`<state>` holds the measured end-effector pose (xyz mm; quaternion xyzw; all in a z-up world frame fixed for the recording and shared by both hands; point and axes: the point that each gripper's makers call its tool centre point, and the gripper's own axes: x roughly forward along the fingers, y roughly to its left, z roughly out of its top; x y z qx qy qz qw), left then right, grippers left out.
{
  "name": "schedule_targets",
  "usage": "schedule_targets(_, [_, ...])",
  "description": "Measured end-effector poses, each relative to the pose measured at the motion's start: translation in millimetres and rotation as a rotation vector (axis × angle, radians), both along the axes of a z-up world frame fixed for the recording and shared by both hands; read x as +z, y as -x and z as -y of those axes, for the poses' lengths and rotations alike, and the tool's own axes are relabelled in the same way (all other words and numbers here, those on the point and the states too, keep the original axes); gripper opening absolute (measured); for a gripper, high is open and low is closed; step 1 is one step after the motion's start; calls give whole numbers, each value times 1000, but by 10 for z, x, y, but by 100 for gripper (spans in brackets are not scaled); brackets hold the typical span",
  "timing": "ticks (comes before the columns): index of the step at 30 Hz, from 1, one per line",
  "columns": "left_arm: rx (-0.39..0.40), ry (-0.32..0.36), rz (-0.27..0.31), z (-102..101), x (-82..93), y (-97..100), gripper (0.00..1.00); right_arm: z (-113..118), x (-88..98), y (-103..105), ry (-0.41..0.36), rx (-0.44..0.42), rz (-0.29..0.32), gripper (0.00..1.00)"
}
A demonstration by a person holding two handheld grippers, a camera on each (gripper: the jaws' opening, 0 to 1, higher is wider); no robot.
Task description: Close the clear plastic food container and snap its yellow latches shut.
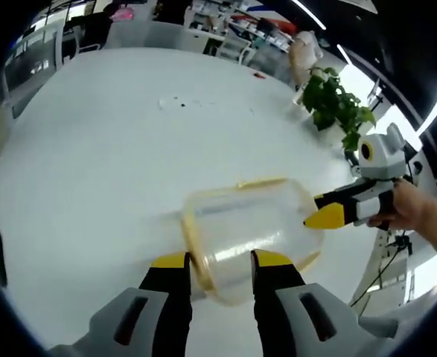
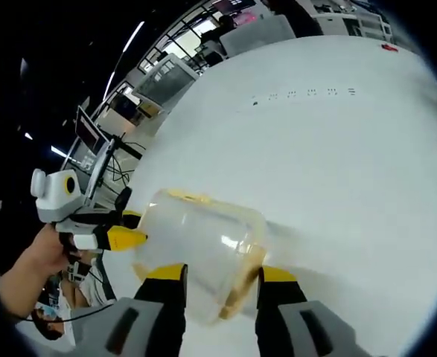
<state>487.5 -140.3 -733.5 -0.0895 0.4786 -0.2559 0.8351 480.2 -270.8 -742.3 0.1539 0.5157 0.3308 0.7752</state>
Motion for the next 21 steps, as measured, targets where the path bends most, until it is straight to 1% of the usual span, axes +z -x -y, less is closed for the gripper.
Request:
schedule_targets(3, [5,3,0,-2,-4,36,30,2,-1,47,-1,-1,0,34])
schedule_targets(9, [7,6,-6,-3,-7,58,30,-12,5,64,3,0,0,35])
schedule_targets(12, [-3,23,-17,1,-9,73,31,-22,-5,80,7,4,-10,37])
schedule_targets(13, [-5,24,-14,2,-6,75,32,-21,-7,103,21,48,14,37])
schedule_targets(14, [-6,25,-14,0,-2,78,32,-20,1,118,29,54,18,38])
schedule_targets(15, [-4,29,-9,-2,19,76,34,-22,33,94,28,49,38,39])
schedule_targets(16, [-2,40,1,10,43,65,34,-19,47,105,26,45,30,41])
schedule_targets(17, [-8,38,6,12,66,65,35,-25,83,79,17,54,56,43])
schedule_targets(19, [-17,23,25,-4,88,46,36,-24,110,66,27,84,85,46])
schedule_targets(21, [-35,24,19,1,89,57,35,-11,133,63,44,96,91,45])
